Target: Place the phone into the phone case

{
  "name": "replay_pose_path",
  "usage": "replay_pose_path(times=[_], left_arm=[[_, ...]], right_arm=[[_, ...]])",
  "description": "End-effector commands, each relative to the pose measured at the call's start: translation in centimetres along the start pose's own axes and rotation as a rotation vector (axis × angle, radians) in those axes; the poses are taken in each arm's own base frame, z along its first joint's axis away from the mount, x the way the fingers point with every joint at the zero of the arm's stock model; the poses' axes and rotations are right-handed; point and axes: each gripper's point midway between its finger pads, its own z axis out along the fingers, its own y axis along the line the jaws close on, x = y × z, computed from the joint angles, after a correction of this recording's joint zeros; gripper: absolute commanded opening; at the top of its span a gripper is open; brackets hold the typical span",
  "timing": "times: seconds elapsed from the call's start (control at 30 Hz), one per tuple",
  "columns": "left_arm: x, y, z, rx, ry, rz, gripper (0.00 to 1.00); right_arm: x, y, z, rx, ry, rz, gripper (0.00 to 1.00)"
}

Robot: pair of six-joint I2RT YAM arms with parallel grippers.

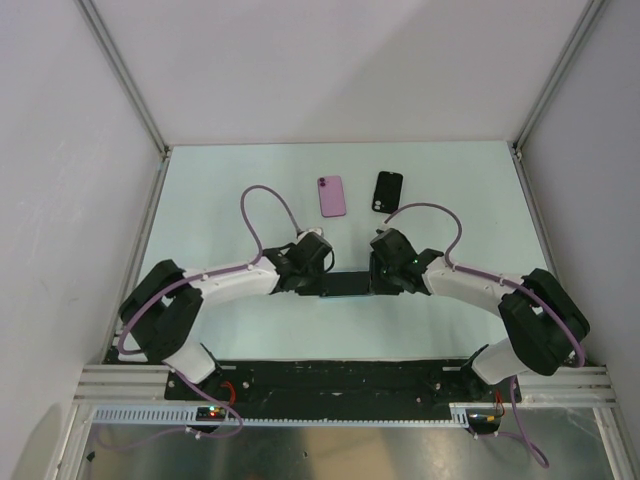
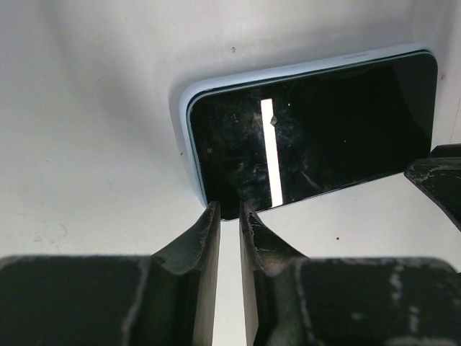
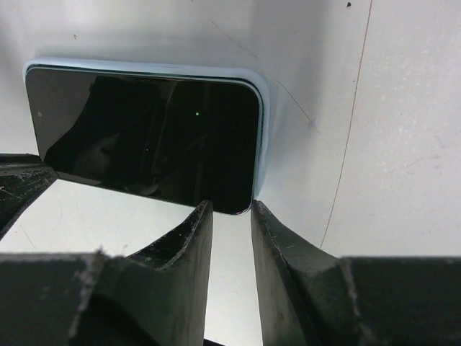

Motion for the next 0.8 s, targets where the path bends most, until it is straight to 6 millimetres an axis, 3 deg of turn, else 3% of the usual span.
replay_pose_path(times=[0.0,0.47,0.77], left_arm=[[-0.9,-1.3,0.0,0.022,-0.022,-0.011,0.20],[-0.1,-0.7,1.0,-0.005,0.004,-0.007,0.17],[0.2,-0.6,1.5,-0.014,0.018,-0.002,0.15]], right_arm=[[-0.1,0.1,0.5,0.004,-0.009,0.010,0.32],[0.9,-0.2,1.7,0.027,0.024,0.002,0.18],[2.5,-0.6,2.7,0.062,0.064,-0.021,0.09]])
